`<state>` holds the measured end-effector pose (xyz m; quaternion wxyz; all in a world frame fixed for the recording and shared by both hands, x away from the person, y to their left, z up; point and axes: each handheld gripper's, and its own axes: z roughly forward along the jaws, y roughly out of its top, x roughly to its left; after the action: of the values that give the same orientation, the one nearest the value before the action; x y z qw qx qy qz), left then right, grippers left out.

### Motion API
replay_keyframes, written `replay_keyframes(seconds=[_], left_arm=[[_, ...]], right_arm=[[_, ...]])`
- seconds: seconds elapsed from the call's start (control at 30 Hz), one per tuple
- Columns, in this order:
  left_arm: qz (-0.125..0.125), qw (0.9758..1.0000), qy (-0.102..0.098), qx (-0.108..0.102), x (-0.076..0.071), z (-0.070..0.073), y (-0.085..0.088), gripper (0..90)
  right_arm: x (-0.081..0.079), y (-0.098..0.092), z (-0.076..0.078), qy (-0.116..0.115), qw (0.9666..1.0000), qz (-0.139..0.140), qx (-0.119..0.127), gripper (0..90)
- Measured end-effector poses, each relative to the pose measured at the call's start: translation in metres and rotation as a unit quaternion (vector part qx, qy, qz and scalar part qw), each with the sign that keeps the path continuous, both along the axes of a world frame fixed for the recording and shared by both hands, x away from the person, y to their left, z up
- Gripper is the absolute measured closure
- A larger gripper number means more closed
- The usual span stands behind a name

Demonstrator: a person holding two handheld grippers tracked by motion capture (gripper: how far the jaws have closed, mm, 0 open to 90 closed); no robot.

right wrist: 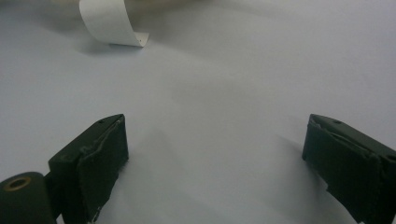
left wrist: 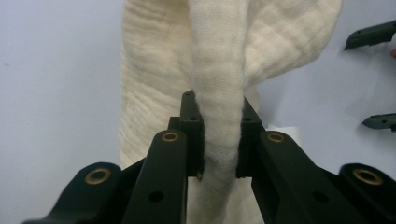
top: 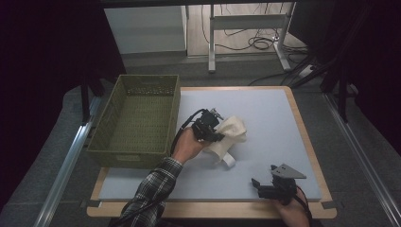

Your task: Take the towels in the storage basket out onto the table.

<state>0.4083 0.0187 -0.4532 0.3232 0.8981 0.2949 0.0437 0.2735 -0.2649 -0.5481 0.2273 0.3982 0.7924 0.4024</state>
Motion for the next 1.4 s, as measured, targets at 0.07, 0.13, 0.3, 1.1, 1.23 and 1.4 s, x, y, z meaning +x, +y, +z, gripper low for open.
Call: replay_keyframes(seconds=[0.07, 0.13, 0.3, 1.1, 1.23, 1.4], left_arm=[[0.0, 1.0, 0.006, -0.006, -0.002, -0.008, -0.003, 78.3], [-0.001, 0.9999, 0.007, -0.01, -0.004, -0.014, -0.006, 77.7], [-0.003, 0.9999, 0.008, -0.014, -0.007, -0.031, -0.015, 73.8], [0.02, 0.9975, -0.04, -0.054, -0.033, -0.023, 0.023, 30.4], [0.034, 0.9967, -0.036, -0.064, -0.041, -0.025, 0.033, 36.2], [0.051, 0.9955, -0.039, -0.069, -0.052, -0.03, 0.043, 48.4]], right_arm=[[0.0, 0.0, 0.0, 0.0, 1.0, 0.0, 0.0, 7.1], [0.0, 0.0, 0.0, -0.001, 1.0, 0.0, -0.001, 7.0], [0.0, 0.0, 0.0, -0.001, 1.0, 0.0, 0.0, 7.0], [-0.002, -0.002, 0.006, 0.02, 0.9995, 0.019, -0.018, 6.3], [-0.003, -0.002, 0.009, 0.032, 0.9991, 0.021, -0.018, 7.7], [-0.004, -0.003, 0.016, 0.034, 0.9989, 0.033, 0.008, 28.3]])
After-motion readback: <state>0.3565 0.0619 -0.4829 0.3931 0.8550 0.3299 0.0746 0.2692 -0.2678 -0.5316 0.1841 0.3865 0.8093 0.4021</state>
